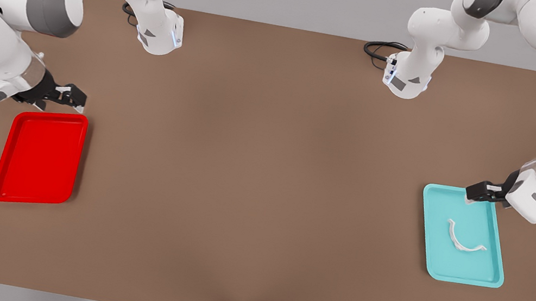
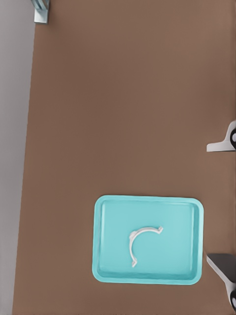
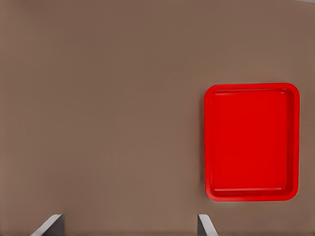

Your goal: Take the drainage pipe clamp from the left arm, pass it to the right arm, and place it in the plate on the right side

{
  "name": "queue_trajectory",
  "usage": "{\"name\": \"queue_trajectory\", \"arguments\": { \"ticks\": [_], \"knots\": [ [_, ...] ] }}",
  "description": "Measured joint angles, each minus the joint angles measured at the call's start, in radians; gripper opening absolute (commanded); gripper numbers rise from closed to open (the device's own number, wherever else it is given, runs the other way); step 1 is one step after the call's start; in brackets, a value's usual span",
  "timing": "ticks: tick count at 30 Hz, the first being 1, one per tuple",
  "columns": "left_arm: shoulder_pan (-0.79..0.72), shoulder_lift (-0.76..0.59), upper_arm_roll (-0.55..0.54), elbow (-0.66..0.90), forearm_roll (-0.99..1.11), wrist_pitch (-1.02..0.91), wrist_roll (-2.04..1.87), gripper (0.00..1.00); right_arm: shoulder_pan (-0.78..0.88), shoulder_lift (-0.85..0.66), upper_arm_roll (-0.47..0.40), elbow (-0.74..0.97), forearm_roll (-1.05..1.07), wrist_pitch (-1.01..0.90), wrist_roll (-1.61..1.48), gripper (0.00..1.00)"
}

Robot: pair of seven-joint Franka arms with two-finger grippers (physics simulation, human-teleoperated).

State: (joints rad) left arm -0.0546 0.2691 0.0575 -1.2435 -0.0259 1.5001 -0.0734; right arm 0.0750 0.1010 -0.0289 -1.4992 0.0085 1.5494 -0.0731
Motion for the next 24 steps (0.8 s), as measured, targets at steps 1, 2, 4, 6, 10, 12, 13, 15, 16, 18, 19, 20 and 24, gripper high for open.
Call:
{"name": "queue_trajectory", "arguments": {
  "ticks": [1,2,4,6,10,12,13,15,16,18,19,20,24],
  "knots": [
    [-0.001,0.003,0.001,-0.001,0.003,-0.001,-0.001,1.0,-0.001,0.0,0.0,0.0,0.0,0.0,-0.003,1.0],
    [0.0,0.009,0.003,-0.007,0.006,0.0,-0.005,1.0,-0.001,0.0,0.001,0.0,0.0,0.0,-0.006,1.0],
    [0.006,0.015,0.031,-0.085,0.009,0.04,-0.056,1.0,0.003,0.0,0.0,0.0,0.0,-0.001,-0.011,1.0],
    [0.014,0.017,0.06,-0.189,0.01,0.117,-0.153,1.0,0.003,0.0,0.001,0.0,0.0,-0.001,-0.016,1.0],
    [0.045,0.06,0.118,-0.342,0.038,0.323,-0.423,1.0,-0.001,0.0,0.001,-0.003,0.0,-0.005,-0.023,1.0],
    [0.059,0.086,0.142,-0.407,0.07,0.433,-0.57,1.0,-0.003,0.0,0.001,-0.002,0.0,-0.006,-0.027,1.0],
    [0.069,0.097,0.155,-0.437,0.08,0.485,-0.64,1.0,-0.003,0.0,0.001,-0.002,0.0,-0.007,-0.028,1.0],
    [0.079,0.132,0.166,-0.476,0.094,0.573,-0.779,1.0,-0.003,0.0,0.002,-0.003,0.0,-0.008,-0.031,1.0],
    [0.081,0.149,0.17,-0.49,0.098,0.609,-0.846,1.0,-0.003,0.0,0.002,-0.003,0.0,-0.009,-0.032,1.0],
    [0.086,0.174,0.174,-0.513,0.103,0.672,-0.973,1.0,-0.003,0.0,0.002,-0.003,0.0,-0.01,-0.034,1.0],
    [0.089,0.194,0.175,-0.52,0.104,0.703,-1.034,1.0,-0.003,0.0,0.002,-0.003,0.0,-0.01,-0.035,1.0],
    [0.099,0.214,0.175,-0.525,0.104,0.731,-1.091,1.0,-0.004,0.0,0.002,-0.003,0.001,-0.01,-0.036,1.0],
    [0.145,0.272,0.173,-0.556,0.099,0.804,-1.289,1.0,-0.007,0.0,0.002,-0.003,0.009,-0.011,-0.04,1.0]
  ]
}}
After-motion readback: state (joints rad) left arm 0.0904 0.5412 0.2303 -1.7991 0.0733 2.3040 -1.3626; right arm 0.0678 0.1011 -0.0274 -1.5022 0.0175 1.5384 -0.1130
